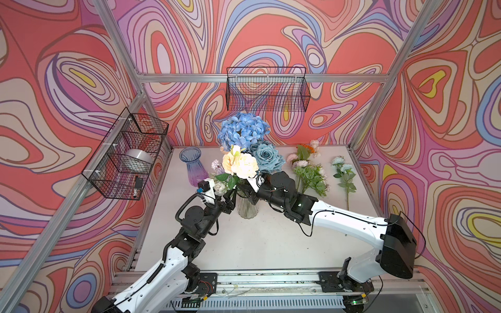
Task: Arrange flowers in a vase
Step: Place the flower in the vase.
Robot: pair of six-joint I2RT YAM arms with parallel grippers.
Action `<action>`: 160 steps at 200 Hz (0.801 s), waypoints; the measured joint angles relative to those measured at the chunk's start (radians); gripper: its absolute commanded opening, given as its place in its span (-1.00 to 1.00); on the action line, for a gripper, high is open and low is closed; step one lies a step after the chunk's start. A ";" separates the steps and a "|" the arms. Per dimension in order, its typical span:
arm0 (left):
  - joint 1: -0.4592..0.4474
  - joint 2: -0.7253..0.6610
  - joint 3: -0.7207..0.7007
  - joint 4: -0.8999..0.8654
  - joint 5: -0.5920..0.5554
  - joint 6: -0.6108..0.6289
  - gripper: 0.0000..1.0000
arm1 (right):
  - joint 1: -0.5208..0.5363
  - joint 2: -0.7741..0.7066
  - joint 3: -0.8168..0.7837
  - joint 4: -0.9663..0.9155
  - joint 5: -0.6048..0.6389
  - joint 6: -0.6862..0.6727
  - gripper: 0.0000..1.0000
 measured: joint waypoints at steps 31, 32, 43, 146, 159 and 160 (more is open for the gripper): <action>0.000 -0.005 0.000 0.000 0.000 0.000 0.31 | 0.000 -0.043 0.000 0.003 -0.037 0.025 -0.28; 0.000 -0.005 0.000 0.000 0.000 0.000 0.31 | 0.000 -0.044 0.000 0.005 -0.038 0.025 -0.28; 0.000 -0.009 0.000 0.000 0.000 0.000 0.31 | 0.000 -0.046 0.000 0.013 -0.045 0.029 -0.33; 0.000 -0.036 0.000 -0.008 0.000 -0.008 0.31 | -0.002 -0.010 0.017 0.076 -0.031 -0.002 -1.00; 0.000 -0.037 0.000 -0.008 0.000 -0.009 0.31 | -0.002 -0.010 0.015 0.075 -0.021 -0.002 -1.00; 0.000 -0.037 0.000 -0.008 0.000 -0.009 0.31 | -0.002 -0.010 0.015 0.075 -0.021 -0.002 -1.00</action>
